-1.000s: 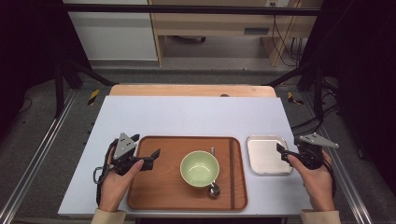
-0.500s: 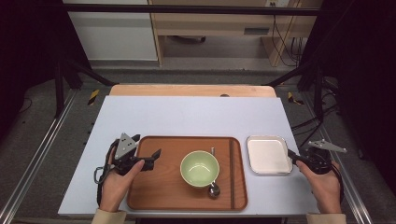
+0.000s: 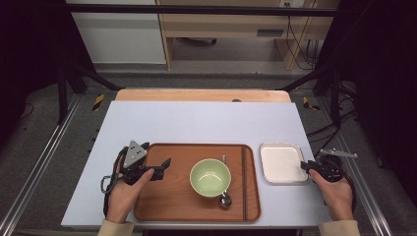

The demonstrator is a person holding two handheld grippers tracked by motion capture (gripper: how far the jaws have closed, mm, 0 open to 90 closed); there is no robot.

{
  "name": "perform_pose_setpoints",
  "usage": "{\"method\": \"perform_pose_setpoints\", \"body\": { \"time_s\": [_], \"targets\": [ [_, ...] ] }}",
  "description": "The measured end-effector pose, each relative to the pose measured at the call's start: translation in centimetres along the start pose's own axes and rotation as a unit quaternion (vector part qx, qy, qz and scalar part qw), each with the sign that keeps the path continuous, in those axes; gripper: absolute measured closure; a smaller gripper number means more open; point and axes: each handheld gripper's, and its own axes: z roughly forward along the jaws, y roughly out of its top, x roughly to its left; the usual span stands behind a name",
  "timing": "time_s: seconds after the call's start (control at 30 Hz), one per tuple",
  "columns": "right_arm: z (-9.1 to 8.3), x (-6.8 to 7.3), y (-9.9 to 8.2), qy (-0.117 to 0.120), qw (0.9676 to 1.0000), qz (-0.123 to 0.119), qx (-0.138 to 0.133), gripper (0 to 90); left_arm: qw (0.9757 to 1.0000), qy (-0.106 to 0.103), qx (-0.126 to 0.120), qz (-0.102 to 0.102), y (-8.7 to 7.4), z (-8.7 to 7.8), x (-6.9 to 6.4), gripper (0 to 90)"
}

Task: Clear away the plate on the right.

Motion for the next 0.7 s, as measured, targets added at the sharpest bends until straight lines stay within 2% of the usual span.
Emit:
{"method": "perform_pose_setpoints", "body": {
  "time_s": [0.07, 0.2, 0.47, 0.6, 0.7],
  "targets": [
    [0.27, -0.04, -0.06, 0.005, 1.0000, 0.001, 0.006, 66.0, 1.0000, 0.000, 0.001, 0.000, -0.02, 0.05, -0.04, 7.2],
    [0.56, -0.20, -0.19, 0.010, 0.9997, 0.017, 0.016, 70.2, 1.0000, -0.001, 0.002, 0.002, -0.01, 0.12, -0.15, 7.2],
    [0.60, -0.45, -0.17, 0.021, 0.9991, 0.033, 0.017, 81.4, 1.0000, -0.001, 0.004, 0.004, -0.03, 0.22, -0.26, 7.2],
    [0.68, -0.27, -0.07, 0.015, 0.9992, 0.033, 0.016, 84.7, 1.0000, -0.002, 0.004, 0.004, -0.06, 0.28, -0.29, 7.2],
    [0.69, -0.32, -0.05, 0.018, 0.9988, 0.043, 0.015, 85.5, 1.0000, -0.002, 0.004, 0.003, -0.06, 0.27, -0.27, 7.2]
  ]
}}
